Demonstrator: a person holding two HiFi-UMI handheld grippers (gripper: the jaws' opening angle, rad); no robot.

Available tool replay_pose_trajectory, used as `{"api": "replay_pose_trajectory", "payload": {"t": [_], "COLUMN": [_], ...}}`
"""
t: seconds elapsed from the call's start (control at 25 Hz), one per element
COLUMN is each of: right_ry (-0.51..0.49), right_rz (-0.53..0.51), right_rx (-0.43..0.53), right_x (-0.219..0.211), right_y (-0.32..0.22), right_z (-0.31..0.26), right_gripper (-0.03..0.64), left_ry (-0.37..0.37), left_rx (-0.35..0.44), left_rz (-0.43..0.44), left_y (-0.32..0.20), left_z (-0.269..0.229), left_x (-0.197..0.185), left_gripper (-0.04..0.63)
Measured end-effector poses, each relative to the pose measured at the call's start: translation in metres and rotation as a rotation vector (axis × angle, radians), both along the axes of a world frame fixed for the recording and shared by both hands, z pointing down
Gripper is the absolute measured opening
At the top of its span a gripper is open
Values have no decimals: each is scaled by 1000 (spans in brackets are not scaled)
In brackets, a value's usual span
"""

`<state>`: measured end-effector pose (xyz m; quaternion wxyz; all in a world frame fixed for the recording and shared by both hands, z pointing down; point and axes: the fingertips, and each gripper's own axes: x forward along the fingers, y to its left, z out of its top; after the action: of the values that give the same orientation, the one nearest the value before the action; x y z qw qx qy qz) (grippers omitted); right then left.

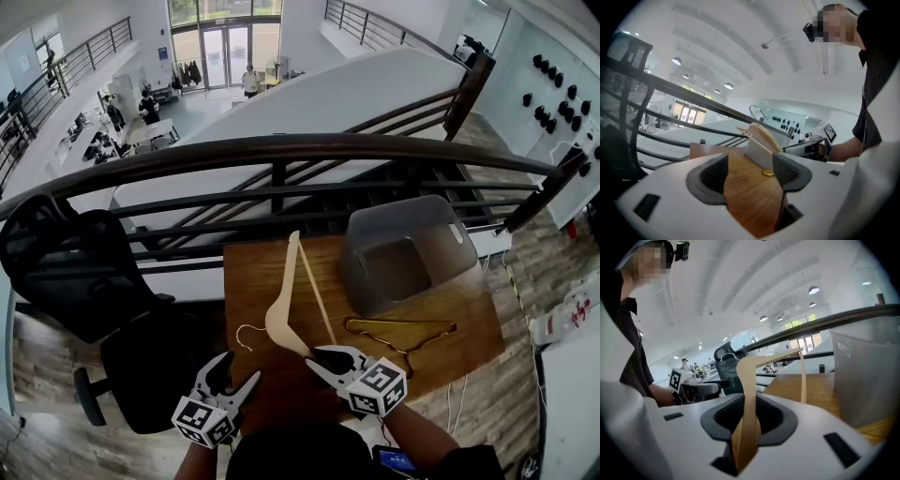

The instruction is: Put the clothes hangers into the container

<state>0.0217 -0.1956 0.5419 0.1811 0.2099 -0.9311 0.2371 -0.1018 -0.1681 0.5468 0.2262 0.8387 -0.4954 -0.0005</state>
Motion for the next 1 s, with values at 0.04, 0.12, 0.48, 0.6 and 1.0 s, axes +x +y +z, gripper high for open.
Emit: {"api": "replay_pose_trajectory", "payload": {"t": [0.04, 0.12, 0.48, 0.6, 1.0], "right_ry": [-12, -31, 29, 48, 63], "right_rz": [15, 48, 232, 315, 538], "right_rx": [20, 55, 172, 176, 83], "right_x": [3, 9, 65, 93, 150], "right_y": [-4, -11, -42, -55, -114], "right_z": [-10, -28, -66, -71, -84], "right_gripper": [75, 75, 75, 75, 75], "left_ry": [-1, -1, -19, -19, -14], "left_rx": [9, 26, 94, 103, 88], "left_rz": [10, 33, 173, 214, 245], "left_y": [-3, -9, -28, -31, -32], "left_z": [-3, -8, -28, -32, -32], "left_x": [3, 8, 47, 63, 80], "left_gripper": [302, 302, 302, 302, 302]}}
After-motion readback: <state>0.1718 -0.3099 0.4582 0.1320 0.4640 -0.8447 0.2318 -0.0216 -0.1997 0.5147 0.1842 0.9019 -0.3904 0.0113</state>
